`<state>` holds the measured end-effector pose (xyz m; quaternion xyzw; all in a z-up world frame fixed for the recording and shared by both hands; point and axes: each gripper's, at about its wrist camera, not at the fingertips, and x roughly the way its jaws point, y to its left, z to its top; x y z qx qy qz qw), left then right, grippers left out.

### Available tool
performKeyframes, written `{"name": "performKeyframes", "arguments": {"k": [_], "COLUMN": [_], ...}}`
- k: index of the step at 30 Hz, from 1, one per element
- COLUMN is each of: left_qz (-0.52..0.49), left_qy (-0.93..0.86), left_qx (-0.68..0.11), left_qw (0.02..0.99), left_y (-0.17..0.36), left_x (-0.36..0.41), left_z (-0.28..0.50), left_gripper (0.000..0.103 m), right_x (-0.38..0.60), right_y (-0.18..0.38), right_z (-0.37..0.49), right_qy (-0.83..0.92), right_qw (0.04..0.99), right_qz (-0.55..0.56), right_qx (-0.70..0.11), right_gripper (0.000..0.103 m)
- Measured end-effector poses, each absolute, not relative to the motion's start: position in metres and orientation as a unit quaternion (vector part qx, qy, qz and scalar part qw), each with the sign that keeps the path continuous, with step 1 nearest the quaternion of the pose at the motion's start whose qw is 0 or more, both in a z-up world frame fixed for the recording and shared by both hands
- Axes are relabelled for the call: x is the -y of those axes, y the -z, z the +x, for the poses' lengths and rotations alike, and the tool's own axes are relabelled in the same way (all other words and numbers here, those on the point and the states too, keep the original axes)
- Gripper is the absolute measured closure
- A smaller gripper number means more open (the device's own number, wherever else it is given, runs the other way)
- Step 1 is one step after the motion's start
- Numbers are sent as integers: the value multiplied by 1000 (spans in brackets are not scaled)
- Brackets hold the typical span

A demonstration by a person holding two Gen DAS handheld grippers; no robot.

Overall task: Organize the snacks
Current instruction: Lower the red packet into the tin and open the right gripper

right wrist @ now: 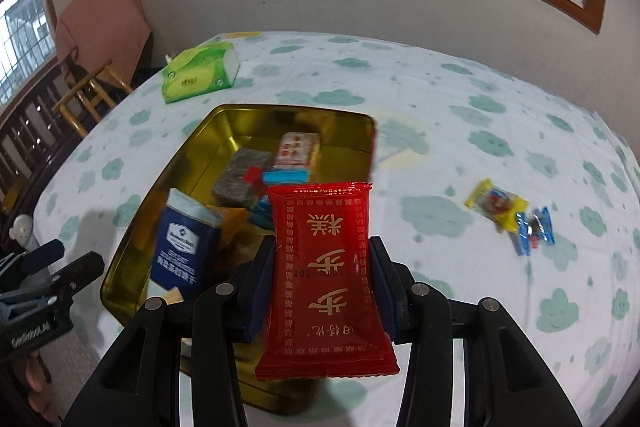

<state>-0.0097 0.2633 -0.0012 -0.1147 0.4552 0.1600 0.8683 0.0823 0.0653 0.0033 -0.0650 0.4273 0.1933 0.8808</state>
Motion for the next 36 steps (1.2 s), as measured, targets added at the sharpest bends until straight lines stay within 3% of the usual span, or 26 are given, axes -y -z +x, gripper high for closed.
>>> {"name": "performKeyframes", "arguments": {"k": [23,36], "left_qz": [-115,-117], "left_qy": [-169,-168], "left_qx": [-464,-464], "left_qw": [862,862], "left_y": [6,7], "left_x": [-273,-268], "left_z": [-12,-16], "left_gripper": [26,24], "right_x": [-114,-91], "right_y": [22,1], "right_z": [83,78], "right_qy": [-221,-223], "right_qw": [864,882], "right_qz": [-84,-67], "right_qx": [-445,-409], "right_gripper": [57,47]}}
